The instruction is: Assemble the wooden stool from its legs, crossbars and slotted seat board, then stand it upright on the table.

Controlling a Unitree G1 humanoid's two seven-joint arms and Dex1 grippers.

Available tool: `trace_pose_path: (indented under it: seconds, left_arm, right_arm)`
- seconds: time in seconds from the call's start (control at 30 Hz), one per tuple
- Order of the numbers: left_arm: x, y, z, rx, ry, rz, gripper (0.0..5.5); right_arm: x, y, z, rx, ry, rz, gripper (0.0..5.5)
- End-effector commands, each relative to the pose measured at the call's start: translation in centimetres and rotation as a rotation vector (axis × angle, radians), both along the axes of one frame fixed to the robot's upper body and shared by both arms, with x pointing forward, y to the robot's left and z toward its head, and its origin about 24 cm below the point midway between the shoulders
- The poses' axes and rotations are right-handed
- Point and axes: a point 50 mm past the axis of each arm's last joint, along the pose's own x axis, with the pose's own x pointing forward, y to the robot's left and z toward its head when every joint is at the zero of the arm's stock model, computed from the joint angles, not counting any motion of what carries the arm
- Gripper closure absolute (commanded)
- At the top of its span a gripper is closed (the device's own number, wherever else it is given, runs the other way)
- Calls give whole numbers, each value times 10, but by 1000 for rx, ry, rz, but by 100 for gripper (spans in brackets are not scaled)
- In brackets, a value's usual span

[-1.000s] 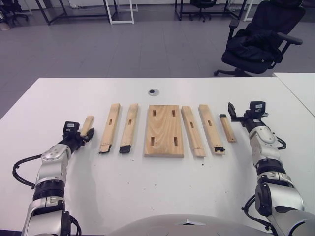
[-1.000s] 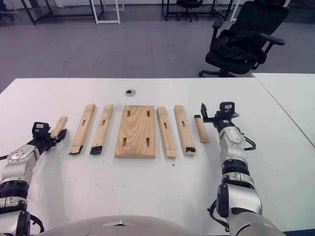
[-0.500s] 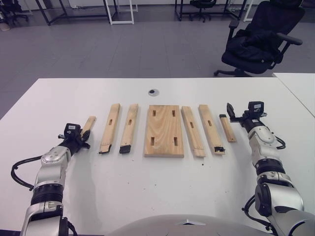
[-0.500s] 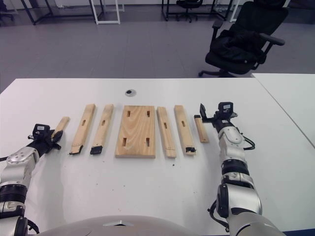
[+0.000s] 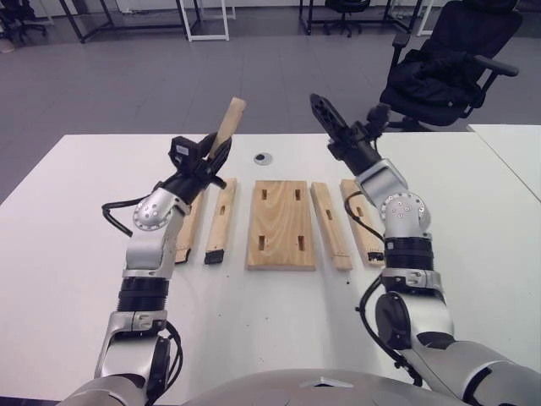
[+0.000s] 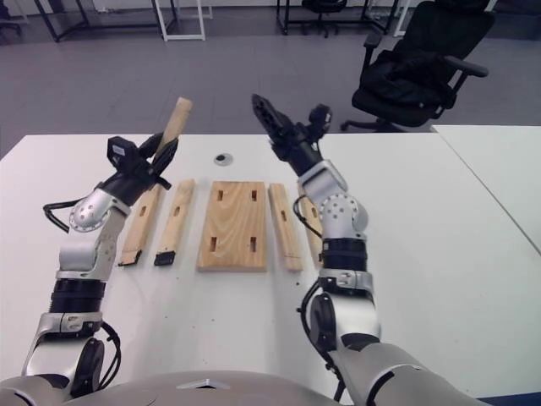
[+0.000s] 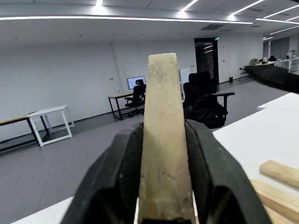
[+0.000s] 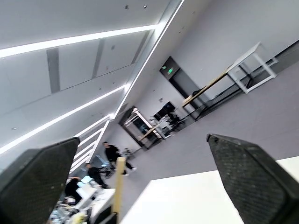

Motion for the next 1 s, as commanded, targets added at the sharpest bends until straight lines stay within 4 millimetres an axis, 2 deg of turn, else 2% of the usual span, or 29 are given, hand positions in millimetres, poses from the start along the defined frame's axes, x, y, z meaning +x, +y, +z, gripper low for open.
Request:
trace_pose_path:
  seconds: [0.03, 0.17, 0.3, 0.67, 0.87, 1.0]
  left_arm:
    - [1, -22, 18, 80, -89, -92, 421]
    - [-1, -31, 19, 157, -128, -135, 421]
    - [-4, -33, 19, 193, -151, -156, 421]
    - [-7, -37, 14, 237, -154, -192, 421]
    - [-7, -42, 12, 241, -165, -202, 421]
    - [-7, -43, 12, 225, -157, -207, 421]
  right_arm:
    - [-7, 13, 18, 121, 33, 96, 43]
    - [-16, 23, 19, 80, 57, 157, 43]
    - [-17, 23, 16, 49, 67, 162, 107]
    - [-17, 23, 1, -35, 91, 89, 333]
    - [-13, 18, 0, -63, 82, 35, 450]
    - [-16, 19, -2, -85, 63, 38, 508]
